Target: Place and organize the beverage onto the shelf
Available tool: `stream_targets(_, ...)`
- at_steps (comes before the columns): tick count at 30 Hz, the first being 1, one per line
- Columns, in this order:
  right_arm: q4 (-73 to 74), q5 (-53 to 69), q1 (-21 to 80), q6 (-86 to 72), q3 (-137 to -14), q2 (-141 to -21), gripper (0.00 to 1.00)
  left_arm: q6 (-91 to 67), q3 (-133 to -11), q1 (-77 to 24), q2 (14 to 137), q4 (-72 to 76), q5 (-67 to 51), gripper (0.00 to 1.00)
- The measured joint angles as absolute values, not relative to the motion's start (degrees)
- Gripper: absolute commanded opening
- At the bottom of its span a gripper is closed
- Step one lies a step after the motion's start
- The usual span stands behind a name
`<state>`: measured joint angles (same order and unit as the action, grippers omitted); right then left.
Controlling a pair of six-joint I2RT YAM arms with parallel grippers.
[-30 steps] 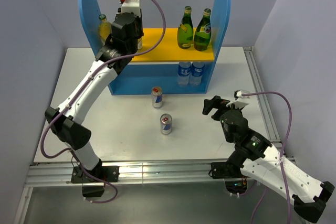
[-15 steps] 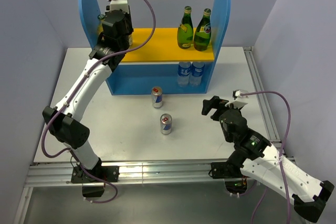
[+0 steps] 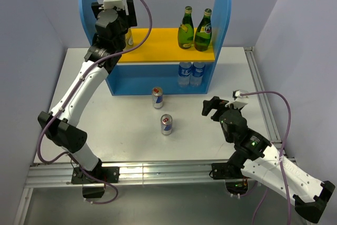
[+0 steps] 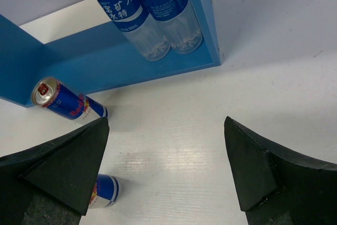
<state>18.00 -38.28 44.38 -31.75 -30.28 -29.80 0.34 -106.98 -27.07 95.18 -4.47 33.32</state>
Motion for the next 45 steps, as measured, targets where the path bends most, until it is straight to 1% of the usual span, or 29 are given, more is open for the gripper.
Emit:
stream_targets(2, 18.0, -38.28, 44.38, -31.75, -30.28, -29.8, 0.97, 0.23, -106.98, -27.07, 94.67, -4.08, 33.34, 0.96)
stream_targets(4, 18.0, -38.28, 44.38, -31.75, -30.28, -29.8, 0.97, -0.34, -106.98, -27.07, 94.37, -4.21, 33.32, 0.99)
stream_targets(9, 18.0, -38.28, 44.38, -31.75, -30.28, -29.8, 0.97, -2.15, -105.71, -28.16, 91.0, -5.52, 33.39, 0.99)
stream_targets(12, 18.0, -38.28, 44.38, -31.77, -30.28, -29.78, 0.97, -2.11, -100.9, -32.01, 84.55, -5.3, 34.89, 0.99)
stream_targets(16, 18.0, -38.28, 44.38, -31.77, -30.28, -29.74, 0.97, -0.86, -89.23, -44.66, 72.25, -1.69, 40.05, 0.99)
stream_targets(19, 18.02, -38.28, 44.38, -31.79, -30.28, -29.74, 0.97, -2.92, -78.67, -53.15, 63.55, 0.25, 42.83, 0.99)
stream_targets(23, 17.98, -38.28, 44.38, -31.9, -30.28, -29.76, 0.97, -8.32, -64.07, -57.8, 57.36, 1.17, 47.03, 0.99)
stream_targets(28, 17.98, -38.28, 44.38, -31.9, -30.28, -29.85, 0.97, -12.88, -45.17, -59.55, 58.96, 3.03, 43.11, 0.99)
stream_targets(31, 18.0, -38.33, 44.38, -31.94, -30.28, -29.89, 0.97, -14.39, -38.22, -58.72, 60.95, 4.34, 39.22, 0.99)
stream_targets(39, 18.06, -38.37, 44.38, -31.94, -30.28, -29.76, 0.97, -16.78, -33.45, -53.47, 67.99, 18.63, 32.34, 0.99)
stream_targets(45, 18.04, -38.37, 44.38, -31.92, -30.28, -29.87, 0.97, -16.84, -31.73, -49.74, 75.68, 27.66, 28.05, 0.99)
